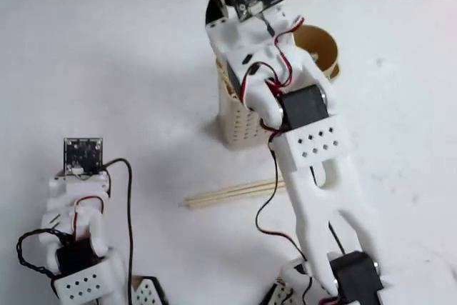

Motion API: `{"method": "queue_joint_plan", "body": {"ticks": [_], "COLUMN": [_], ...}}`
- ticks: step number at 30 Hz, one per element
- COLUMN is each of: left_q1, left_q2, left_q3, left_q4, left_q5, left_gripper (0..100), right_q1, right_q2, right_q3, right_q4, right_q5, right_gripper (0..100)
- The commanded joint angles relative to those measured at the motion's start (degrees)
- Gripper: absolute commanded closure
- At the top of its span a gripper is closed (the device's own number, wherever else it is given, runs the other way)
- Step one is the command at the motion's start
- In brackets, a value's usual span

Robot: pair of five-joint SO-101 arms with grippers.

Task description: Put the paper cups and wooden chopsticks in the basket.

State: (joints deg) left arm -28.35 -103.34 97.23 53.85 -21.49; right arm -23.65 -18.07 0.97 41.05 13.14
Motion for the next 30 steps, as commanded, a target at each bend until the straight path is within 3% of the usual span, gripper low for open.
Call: {"method": "queue_joint_plan", "body": {"ticks": [1, 9, 14, 24, 30], "left_q1": [-0.6, -0.6, -0.6, 1.0, 1.0], "left_q2": [-0.9, -0.9, -0.9, -0.9, -0.9], "left_q3": [-0.3, -0.3, -0.3, -0.3, -0.3], "left_q4": [0.2, 0.2, 0.2, 0.1, 0.2], "left_q5": [-0.4, -0.4, -0.4, -0.5, -0.5], "left_gripper": [84, 84, 84, 85, 85], "right_q1": [0.9, 1.1, 0.8, -7.2, -13.8], "right_q2": [-6.2, -17.5, -25.1, -21.0, -18.0], "right_q3": [3.1, 13.6, 15.6, 14.5, 31.0], "right_q4": [-0.2, 0.6, 12.9, 45.2, 43.6], "right_q5": [1.0, 1.1, 2.2, 29.2, 45.8], "right_gripper": [82.8, 80.8, 80.9, 81.8, 84.6]}}
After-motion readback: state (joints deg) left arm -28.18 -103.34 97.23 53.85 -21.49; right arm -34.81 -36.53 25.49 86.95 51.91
